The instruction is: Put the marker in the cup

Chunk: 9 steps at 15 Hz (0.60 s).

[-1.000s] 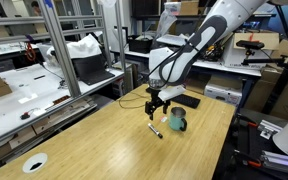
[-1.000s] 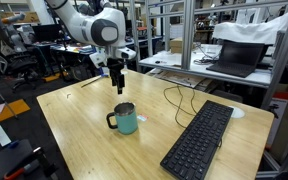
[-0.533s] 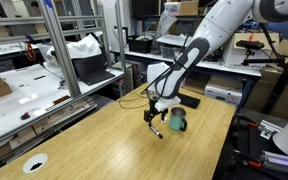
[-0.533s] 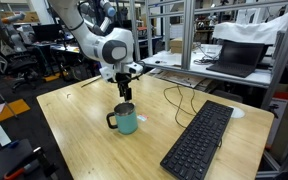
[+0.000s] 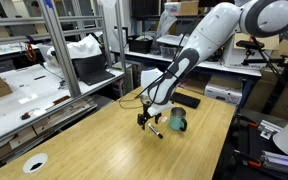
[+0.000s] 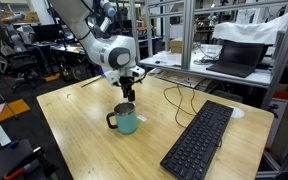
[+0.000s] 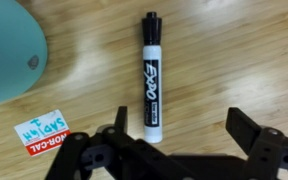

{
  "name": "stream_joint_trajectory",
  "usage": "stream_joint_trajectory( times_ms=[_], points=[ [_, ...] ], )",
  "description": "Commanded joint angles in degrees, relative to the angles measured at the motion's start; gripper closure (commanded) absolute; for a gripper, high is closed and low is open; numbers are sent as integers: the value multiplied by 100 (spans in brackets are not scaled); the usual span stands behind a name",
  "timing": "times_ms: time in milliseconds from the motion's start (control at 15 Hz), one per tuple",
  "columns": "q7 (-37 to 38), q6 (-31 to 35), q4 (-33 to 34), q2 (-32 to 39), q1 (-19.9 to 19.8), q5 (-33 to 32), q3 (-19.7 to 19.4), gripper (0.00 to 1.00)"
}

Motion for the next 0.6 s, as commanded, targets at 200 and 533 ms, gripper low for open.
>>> stream_joint_trajectory(
  times_ms=[200,533],
  points=[
    [-105,-173,437,323,3,65,-110,29],
    [-110,-212,586,481,-37,81,-155,58]
  ],
)
